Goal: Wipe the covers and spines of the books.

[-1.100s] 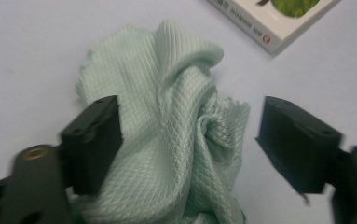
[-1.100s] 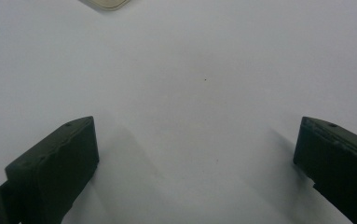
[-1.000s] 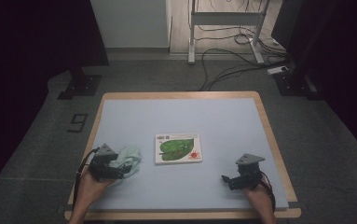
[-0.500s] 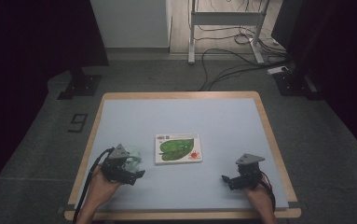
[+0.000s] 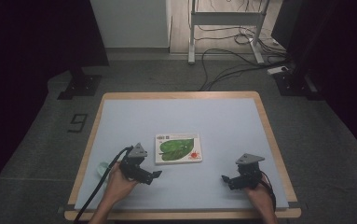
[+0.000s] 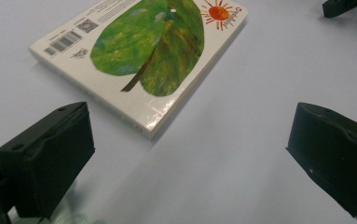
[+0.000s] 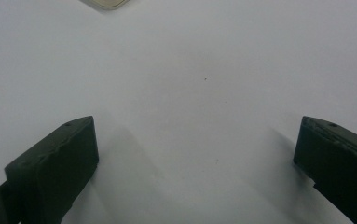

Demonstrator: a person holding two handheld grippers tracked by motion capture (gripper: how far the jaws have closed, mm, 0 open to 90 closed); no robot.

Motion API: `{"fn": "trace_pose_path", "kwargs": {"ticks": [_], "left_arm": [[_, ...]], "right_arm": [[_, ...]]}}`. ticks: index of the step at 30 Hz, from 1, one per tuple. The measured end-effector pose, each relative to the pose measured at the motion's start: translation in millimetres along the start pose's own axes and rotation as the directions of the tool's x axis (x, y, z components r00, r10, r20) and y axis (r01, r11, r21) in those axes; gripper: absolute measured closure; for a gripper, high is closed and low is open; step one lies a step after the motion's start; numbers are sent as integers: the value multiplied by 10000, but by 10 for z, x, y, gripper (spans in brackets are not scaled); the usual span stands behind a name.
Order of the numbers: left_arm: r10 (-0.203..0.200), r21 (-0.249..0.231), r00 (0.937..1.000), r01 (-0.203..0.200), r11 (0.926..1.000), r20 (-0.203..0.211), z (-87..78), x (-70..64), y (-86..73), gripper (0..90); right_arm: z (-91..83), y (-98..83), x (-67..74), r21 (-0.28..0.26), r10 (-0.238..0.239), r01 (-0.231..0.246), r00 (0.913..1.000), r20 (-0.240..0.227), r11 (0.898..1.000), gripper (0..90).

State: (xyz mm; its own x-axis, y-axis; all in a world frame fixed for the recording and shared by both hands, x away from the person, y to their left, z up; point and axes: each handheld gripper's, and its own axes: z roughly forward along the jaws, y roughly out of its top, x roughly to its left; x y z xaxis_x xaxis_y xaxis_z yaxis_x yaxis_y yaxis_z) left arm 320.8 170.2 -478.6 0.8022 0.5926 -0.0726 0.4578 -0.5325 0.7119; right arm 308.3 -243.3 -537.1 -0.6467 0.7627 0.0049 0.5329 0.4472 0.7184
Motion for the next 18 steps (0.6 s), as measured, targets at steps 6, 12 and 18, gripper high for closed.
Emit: {"fn": "trace_pose_path", "kwargs": {"ticks": [6, 12, 18], "left_arm": [[70, 431, 9998, -79, 9990, 203, 200, 7, 26, 2], [15, 672, 9999, -23, 9977, 112, 350, 22, 39, 0], [-19, 971, 10000, 20, 9953, -15, 460, 38, 8, 0]], "right_arm": [[3, 9, 8, 50, 136, -136, 9999, 46, 9999, 0], [33, 54, 52, 20, 116, -116, 9999, 125, 9999, 0], [146, 179, 177, -233, -175, 170, 9996, -227, 9996, 0]]}}
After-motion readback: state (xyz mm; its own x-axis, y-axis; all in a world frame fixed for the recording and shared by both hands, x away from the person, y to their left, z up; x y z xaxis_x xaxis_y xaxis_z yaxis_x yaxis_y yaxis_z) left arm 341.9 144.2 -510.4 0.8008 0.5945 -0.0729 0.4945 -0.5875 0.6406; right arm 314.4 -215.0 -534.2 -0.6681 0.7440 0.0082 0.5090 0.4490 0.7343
